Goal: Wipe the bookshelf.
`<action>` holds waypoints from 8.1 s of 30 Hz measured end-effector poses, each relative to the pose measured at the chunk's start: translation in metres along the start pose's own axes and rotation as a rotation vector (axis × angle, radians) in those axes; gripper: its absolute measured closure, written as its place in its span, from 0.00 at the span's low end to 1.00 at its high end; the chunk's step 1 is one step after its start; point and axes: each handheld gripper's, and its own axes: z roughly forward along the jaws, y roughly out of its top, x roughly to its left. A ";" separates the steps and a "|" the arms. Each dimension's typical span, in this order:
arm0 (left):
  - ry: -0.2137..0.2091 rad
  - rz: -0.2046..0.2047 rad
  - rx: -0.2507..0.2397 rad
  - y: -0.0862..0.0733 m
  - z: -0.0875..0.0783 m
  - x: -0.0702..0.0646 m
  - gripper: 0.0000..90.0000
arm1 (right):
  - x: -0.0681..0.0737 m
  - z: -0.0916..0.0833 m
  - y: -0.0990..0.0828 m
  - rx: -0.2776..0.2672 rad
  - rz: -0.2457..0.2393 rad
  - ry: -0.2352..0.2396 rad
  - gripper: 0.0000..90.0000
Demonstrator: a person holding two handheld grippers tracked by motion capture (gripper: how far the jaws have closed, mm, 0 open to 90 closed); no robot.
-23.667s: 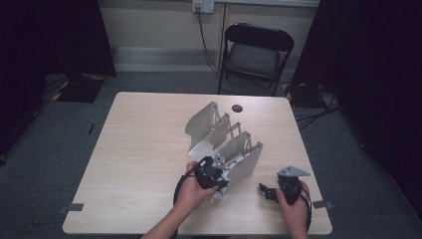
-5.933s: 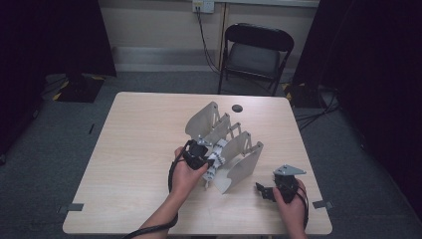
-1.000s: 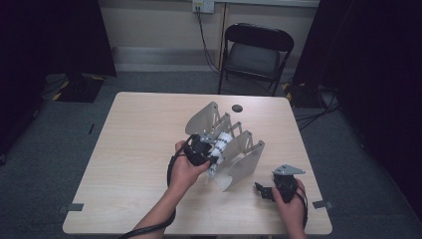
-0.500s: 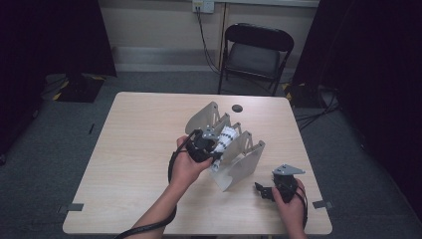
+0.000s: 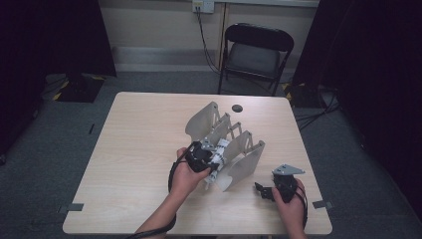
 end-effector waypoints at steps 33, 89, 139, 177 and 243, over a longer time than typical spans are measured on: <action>0.042 0.027 -0.025 0.014 -0.008 0.008 0.88 | 0.000 0.000 0.000 0.000 0.000 0.001 0.14; 0.037 0.021 0.030 -0.022 0.006 -0.003 0.60 | 0.000 0.000 0.000 0.000 -0.001 0.000 0.14; 0.006 0.171 -0.032 0.025 -0.025 -0.003 0.86 | 0.000 0.000 0.000 0.001 -0.002 0.001 0.14; 0.102 -0.052 0.058 -0.061 -0.026 0.033 0.83 | 0.001 0.001 0.001 0.000 -0.005 0.005 0.14; 0.167 -0.029 0.001 -0.023 0.007 0.044 0.75 | 0.002 0.003 0.002 -0.002 -0.007 0.007 0.14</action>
